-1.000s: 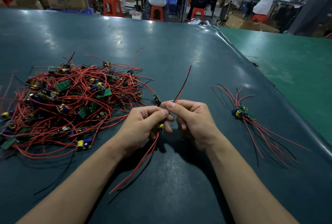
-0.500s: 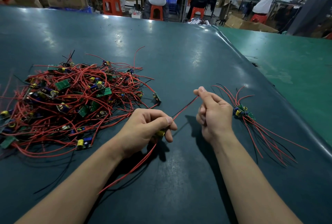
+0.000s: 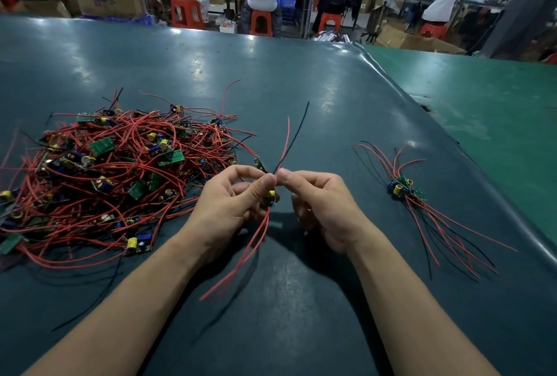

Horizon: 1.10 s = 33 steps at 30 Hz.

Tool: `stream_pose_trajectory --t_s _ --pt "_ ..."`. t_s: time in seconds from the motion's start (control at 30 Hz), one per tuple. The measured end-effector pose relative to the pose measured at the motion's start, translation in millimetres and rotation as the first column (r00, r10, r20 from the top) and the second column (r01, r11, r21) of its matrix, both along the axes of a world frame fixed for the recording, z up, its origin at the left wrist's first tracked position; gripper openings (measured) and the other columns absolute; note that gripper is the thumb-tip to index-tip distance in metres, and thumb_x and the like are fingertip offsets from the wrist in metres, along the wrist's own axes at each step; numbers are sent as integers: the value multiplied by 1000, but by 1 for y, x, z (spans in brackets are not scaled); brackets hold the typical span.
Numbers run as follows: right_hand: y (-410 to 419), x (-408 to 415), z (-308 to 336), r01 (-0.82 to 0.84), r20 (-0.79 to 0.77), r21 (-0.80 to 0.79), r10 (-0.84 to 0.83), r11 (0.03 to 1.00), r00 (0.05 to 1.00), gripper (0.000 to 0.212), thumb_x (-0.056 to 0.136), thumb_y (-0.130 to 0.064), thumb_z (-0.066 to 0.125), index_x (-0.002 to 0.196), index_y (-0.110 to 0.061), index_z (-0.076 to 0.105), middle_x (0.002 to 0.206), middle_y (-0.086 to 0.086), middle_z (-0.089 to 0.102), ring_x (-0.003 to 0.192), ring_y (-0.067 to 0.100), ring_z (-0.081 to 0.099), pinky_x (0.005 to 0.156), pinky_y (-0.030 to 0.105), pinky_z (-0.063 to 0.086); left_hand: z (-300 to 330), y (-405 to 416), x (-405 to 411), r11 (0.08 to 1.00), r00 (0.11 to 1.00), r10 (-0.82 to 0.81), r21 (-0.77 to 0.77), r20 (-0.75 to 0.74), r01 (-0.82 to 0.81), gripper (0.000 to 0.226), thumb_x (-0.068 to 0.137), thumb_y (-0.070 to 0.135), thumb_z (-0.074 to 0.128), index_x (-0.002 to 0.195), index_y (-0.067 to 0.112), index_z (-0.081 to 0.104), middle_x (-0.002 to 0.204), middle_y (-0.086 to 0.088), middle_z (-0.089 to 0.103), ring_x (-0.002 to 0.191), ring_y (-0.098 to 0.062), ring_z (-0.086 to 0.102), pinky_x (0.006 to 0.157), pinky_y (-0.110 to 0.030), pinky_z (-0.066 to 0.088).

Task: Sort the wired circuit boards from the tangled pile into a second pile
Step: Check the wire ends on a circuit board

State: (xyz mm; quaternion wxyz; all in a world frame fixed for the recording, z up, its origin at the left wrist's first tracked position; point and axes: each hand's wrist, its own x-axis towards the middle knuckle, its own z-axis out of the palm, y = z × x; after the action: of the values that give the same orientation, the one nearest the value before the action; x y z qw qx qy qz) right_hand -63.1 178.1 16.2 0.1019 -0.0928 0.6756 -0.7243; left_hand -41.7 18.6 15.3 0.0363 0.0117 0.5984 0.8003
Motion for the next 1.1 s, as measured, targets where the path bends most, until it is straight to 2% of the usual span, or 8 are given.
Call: stream_pose_trajectory --t_s 0.2,0.33,0.5,0.63,0.77,0.9,1.0,1.1 --pt "1 0 1 42 38 -49 -40 998 998 13 85 -13 72 72 -15 72 45 -7 42 37 5 31 37 15 23 -1 1 1 998 999 -47 -41 -10 46 51 51 29 82 92 8 63 67 -7 67 51 -14 58 50 -19 48" --pt "2 0 3 38 50 -111 -33 993 998 11 81 -20 75 71 -19 71 45 -5 41 36 7 28 38 15 21 0 -1 2 993 995 -102 -54 -13 101 54 52 27 83 100 10 67 66 -3 66 52 -13 56 54 -20 45" --pt "-2 1 4 3 55 -148 5 989 998 15 77 -38 69 80 -24 75 47 -2 45 36 9 29 40 15 21 0 -4 0 966 990 -139 222 5 134 32 66 5 73 97 6 72 83 -11 71 69 -13 68 60 -18 53" --pt "-4 2 3 8 60 -188 3 982 998 7 88 -23 68 88 -22 75 56 -3 54 41 7 38 40 15 24 1 -2 -1 933 993 -117 344 13 105 26 72 1 64 97 6 71 87 -8 73 66 -12 67 65 -21 56" --pt "-4 4 5 -8 -10 -103 7 995 1000 22 90 -11 66 107 -24 69 64 3 58 42 11 39 37 17 29 3 -8 -3 875 998 -58 480 -27 64 19 73 -1 63 82 15 67 87 -6 73 74 -15 71 74 -26 59" --pt "-9 9 6 -174 -40 -222 169 959 985 36 71 -16 75 105 -28 75 70 3 64 42 6 42 39 15 31 2 -9 -2 894 998 -19 446 -67 47 32 61 0 72 87 16 60 89 -11 68 81 -20 67 77 -27 59" --pt "-8 8 7 -87 -41 -251 79 964 996 29 73 -26 73 102 -23 77 69 1 64 42 8 40 40 15 32 0 -4 -2 941 998 16 339 -66 8 31 60 0 77 83 18 65 96 -20 62 94 -34 60 89 -35 54" --pt "-7 7 7 -17 -50 -241 5 970 999 24 80 -34 67 98 -22 78 71 0 65 42 9 43 39 15 32 -6 -6 -3 958 996 -44 279 -84 65 30 66 2 80 83 24 70 108 -25 56 104 -39 54 83 -31 57"
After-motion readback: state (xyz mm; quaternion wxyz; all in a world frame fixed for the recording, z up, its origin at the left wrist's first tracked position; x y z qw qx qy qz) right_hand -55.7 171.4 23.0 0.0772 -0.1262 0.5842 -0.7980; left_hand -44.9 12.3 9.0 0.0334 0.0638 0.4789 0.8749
